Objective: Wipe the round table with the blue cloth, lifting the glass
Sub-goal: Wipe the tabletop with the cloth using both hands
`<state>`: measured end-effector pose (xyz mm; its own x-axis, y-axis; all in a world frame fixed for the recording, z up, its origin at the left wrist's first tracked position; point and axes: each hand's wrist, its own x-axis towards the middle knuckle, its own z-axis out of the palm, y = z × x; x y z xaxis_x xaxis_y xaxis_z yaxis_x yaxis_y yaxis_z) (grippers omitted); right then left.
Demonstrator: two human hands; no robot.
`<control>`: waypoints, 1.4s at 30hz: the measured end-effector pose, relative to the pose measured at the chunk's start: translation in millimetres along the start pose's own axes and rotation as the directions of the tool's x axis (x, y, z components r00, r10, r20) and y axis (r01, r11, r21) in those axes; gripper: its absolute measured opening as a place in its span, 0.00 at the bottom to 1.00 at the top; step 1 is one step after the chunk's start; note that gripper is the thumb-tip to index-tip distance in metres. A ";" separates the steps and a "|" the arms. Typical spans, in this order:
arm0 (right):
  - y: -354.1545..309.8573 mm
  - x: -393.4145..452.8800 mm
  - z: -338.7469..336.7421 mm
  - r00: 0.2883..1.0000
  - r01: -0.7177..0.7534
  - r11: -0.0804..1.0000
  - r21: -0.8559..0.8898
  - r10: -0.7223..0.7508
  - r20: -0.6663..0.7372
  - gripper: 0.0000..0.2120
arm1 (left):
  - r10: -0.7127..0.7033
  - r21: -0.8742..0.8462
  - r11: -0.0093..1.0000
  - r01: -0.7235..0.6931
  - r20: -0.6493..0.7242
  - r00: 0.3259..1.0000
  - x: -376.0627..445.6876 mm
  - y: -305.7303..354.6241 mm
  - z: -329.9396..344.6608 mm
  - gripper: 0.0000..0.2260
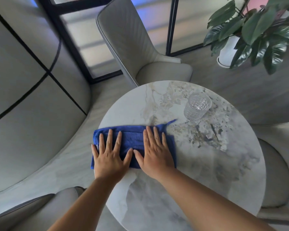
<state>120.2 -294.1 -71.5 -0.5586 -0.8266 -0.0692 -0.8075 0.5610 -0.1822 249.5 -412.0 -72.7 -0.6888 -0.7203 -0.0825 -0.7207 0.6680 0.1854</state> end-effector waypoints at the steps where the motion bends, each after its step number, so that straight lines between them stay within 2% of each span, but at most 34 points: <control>1: 4.8 -3.5 -1.4 1.000 -0.008 1.000 0.007 0.008 -0.002 0.41 | -0.006 0.005 1.000 0.006 0.000 1.000 -3.9 5.7 3.3 0.37; 5: 33.2 -19.1 -7.8 0.998 -0.053 0.999 0.011 0.053 -0.018 0.40 | -0.019 -0.001 1.000 0.019 0.019 1.000 -13.7 45.4 15.9 0.37; 9: 81.7 -40.8 -16.7 0.992 -0.119 0.993 0.014 0.119 -0.049 0.40 | 0.038 -0.005 0.999 -0.038 0.027 0.999 -19.7 95.8 24.6 0.39; 16: 189.9 -105.7 -31.5 0.950 -0.307 0.951 -0.018 0.306 -0.056 0.41 | 0.233 -0.059 0.972 -0.229 0.092 0.968 -39.1 214.0 45.1 0.39; 23: 233.1 -164.6 -36.0 0.901 -0.428 0.904 -0.014 0.426 -0.079 0.41 | 0.401 -0.044 0.916 -0.399 0.161 0.902 -68.1 264.7 55.3 0.41; 27: 220.8 -195.2 -31.7 0.888 -0.456 0.890 -0.015 0.454 -0.074 0.43 | 0.477 -0.044 0.878 -0.477 0.169 0.863 -82.8 253.3 53.5 0.41; 31: 183.0 -209.8 -21.3 0.905 -0.422 0.906 -0.031 0.419 -0.073 0.44 | 0.496 -0.077 0.868 -0.490 0.141 0.857 -96.0 217.4 50.7 0.39; 36: 120.0 -195.5 -13.1 0.926 -0.375 0.926 -0.038 0.372 -0.058 0.42 | 0.443 -0.077 0.897 -0.436 0.125 0.888 -100.4 148.9 44.1 0.37; 42: 45.1 -166.9 -6.2 0.966 -0.257 0.966 -0.033 0.256 -0.031 0.41 | 0.316 -0.031 0.949 -0.315 0.100 0.943 -102.6 68.5 25.1 0.38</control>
<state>175.7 -130.6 -62.1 -0.7524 -0.6535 -0.0834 -0.6426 0.7559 -0.1257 268.8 -287.6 -76.1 -0.8856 -0.4494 -0.1173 -0.4645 0.8545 0.2325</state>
